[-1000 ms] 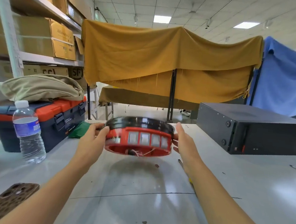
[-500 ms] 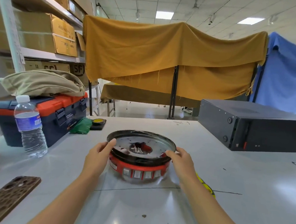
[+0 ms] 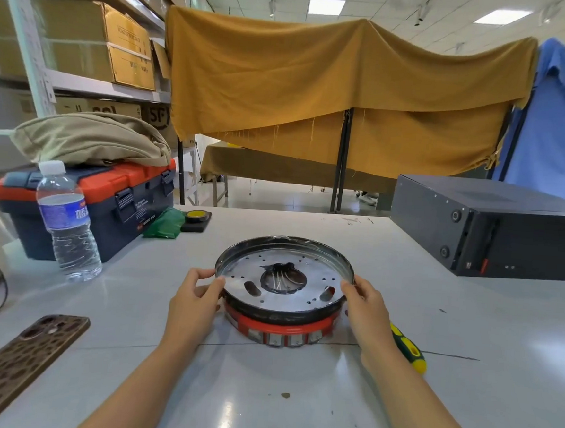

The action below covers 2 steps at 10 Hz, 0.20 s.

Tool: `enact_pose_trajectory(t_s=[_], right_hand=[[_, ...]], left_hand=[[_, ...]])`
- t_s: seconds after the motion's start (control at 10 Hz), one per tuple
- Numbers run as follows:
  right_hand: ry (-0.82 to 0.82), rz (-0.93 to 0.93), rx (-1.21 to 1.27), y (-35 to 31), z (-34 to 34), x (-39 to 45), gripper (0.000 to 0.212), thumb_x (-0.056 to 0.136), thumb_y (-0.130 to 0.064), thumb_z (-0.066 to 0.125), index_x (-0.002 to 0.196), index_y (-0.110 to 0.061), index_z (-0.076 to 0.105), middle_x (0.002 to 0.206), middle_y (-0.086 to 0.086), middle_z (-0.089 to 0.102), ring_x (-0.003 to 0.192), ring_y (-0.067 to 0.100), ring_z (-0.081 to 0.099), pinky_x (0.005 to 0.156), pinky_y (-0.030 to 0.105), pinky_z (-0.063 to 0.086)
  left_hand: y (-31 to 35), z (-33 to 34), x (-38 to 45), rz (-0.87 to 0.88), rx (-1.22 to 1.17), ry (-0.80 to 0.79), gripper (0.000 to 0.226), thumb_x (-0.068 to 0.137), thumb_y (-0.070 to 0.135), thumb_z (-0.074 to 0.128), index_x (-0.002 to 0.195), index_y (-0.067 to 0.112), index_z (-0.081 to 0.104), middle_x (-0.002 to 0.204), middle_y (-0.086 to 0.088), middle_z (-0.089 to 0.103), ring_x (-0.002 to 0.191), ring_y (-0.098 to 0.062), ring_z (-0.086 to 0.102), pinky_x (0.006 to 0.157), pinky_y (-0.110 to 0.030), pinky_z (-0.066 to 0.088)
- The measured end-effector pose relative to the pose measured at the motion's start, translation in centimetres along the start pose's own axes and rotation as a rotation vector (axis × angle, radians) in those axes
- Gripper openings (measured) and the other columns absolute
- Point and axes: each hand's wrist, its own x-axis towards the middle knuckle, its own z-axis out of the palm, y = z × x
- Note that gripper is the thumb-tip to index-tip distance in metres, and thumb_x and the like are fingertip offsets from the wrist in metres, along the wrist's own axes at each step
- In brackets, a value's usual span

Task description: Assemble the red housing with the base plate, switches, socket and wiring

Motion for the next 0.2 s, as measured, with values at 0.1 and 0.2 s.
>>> enact_pose_trajectory(t_s=[0.1,0.2], right_hand=[[-0.013,-0.009,0.004,0.48,0.07,0.03,0.017,0.095,-0.033,0.047,0.107,-0.027,0.058,0.119,0.007,0.058,0.107,0.021,0.056,0.093,0.04,0.049],[-0.014,-0.032,-0.034,0.82,-0.01,-0.23,0.02,0.095,-0.037,0.046,0.108,-0.028,0.058,0.121,0.007,0.058,0.11,0.02,0.054,0.09,0.035,0.048]], left_hand=[[-0.29,-0.35,-0.49,0.057,0.071,-0.029,0.015,0.091,0.039,0.055,0.105,0.035,0.059,0.092,0.006,0.072,0.09,-0.008,0.066,0.085,-0.036,0.052],[-0.56,-0.8,-0.99,0.122,0.143,-0.059,0.023,0.094,0.04,0.048,0.115,0.036,0.055,0.096,0.011,0.069,0.094,-0.001,0.062,0.082,-0.028,0.047]])
